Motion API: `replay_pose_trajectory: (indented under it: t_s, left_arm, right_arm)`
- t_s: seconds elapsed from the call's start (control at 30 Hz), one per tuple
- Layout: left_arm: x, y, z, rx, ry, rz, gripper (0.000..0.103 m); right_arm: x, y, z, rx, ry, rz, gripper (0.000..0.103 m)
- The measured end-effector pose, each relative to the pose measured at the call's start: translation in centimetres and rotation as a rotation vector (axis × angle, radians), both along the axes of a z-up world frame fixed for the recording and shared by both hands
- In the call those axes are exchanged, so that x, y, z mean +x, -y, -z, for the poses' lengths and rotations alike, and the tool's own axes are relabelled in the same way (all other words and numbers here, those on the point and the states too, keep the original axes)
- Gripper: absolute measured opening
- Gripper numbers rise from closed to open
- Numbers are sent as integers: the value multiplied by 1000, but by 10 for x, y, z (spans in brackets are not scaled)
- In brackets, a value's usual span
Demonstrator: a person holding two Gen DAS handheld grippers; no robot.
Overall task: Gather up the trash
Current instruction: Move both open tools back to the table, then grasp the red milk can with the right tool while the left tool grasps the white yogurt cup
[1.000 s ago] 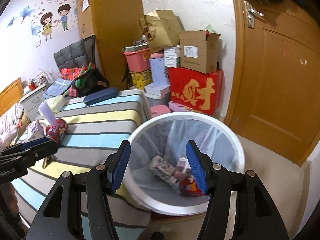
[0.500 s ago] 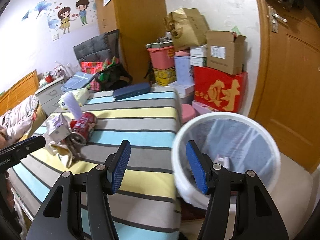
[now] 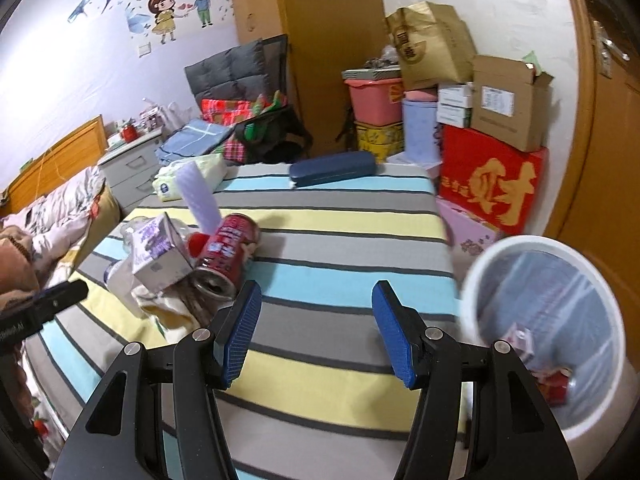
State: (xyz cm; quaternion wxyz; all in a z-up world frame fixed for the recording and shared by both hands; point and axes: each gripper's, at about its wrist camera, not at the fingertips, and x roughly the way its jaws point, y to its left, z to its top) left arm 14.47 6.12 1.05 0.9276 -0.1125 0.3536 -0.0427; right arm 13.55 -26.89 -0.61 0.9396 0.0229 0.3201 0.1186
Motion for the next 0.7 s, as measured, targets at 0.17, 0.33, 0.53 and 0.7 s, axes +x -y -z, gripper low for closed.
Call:
replay_pose_trajectory:
  t_s: [0.17,0.33,0.53,0.7]
  left_arm:
    - [14,-10,11,-2,-27,-8,65]
    - [33,-13,23,7,-69,-1,66]
    - [45,-17,37,45,-105,2,66]
    - [47,-38,44,50,-134,-35,66]
  right_arm:
    - [17,-14,6,19,-39,-22,59]
    - [32,-30,9,5,-51,-53,59]
    - [52,-40,14,27,-94,-75,59]
    - [56,-50,18,23,-114,-90,59]
